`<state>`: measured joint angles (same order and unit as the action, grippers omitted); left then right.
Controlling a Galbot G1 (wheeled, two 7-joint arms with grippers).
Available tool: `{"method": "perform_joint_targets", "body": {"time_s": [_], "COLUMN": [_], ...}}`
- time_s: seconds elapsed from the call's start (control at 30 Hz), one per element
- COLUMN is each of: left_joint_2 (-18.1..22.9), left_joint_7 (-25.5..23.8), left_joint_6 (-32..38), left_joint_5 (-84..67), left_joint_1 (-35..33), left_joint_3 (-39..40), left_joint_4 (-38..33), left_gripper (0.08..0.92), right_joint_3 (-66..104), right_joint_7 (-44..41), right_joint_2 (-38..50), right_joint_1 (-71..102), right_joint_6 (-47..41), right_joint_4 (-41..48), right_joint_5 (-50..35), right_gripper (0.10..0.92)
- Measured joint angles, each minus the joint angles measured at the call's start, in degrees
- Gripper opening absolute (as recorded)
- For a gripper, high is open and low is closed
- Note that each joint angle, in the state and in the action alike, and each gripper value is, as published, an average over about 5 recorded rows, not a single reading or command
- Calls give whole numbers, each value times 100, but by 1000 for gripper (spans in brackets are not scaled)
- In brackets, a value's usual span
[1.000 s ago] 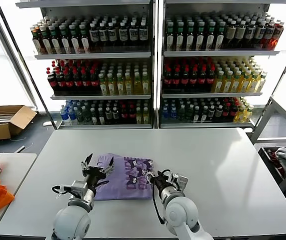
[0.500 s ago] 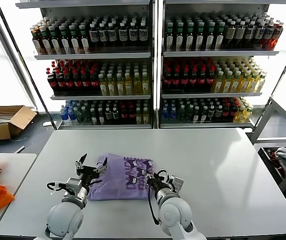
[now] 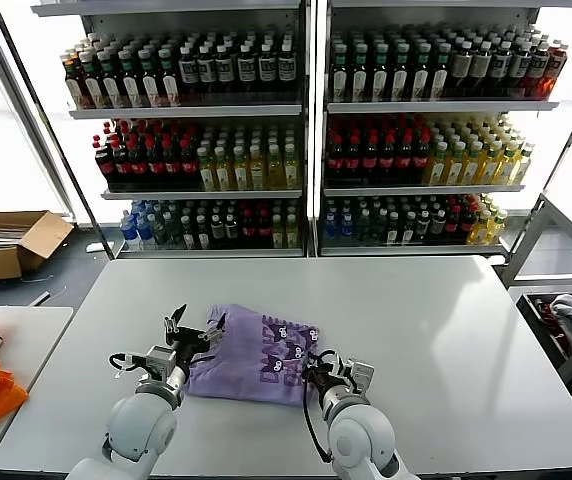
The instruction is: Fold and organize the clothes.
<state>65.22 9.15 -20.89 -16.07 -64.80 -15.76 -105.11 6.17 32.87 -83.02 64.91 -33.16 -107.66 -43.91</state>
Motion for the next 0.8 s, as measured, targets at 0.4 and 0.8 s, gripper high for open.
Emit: {"method": "perform_joint_targets", "body": {"time_s": [0.4, 0.8], "left_joint_2": [163, 74], "left_joint_7": [82, 57], "left_joint_6": [-213, -750], "left_joint_5": [-80, -35], "left_joint_1": [561, 993], "left_joint_3": [606, 901], "left_joint_4": [352, 847], "left_gripper": [823, 823], "right_joint_3": [-99, -68], "right_joint_7": [45, 12], "right_joint_2": [113, 154], "right_joint_1": [29, 80], "right_joint_6": [-17, -17], "right_joint_4": [-179, -322], "right_joint_5": [209, 264], "right_gripper": [107, 107]}}
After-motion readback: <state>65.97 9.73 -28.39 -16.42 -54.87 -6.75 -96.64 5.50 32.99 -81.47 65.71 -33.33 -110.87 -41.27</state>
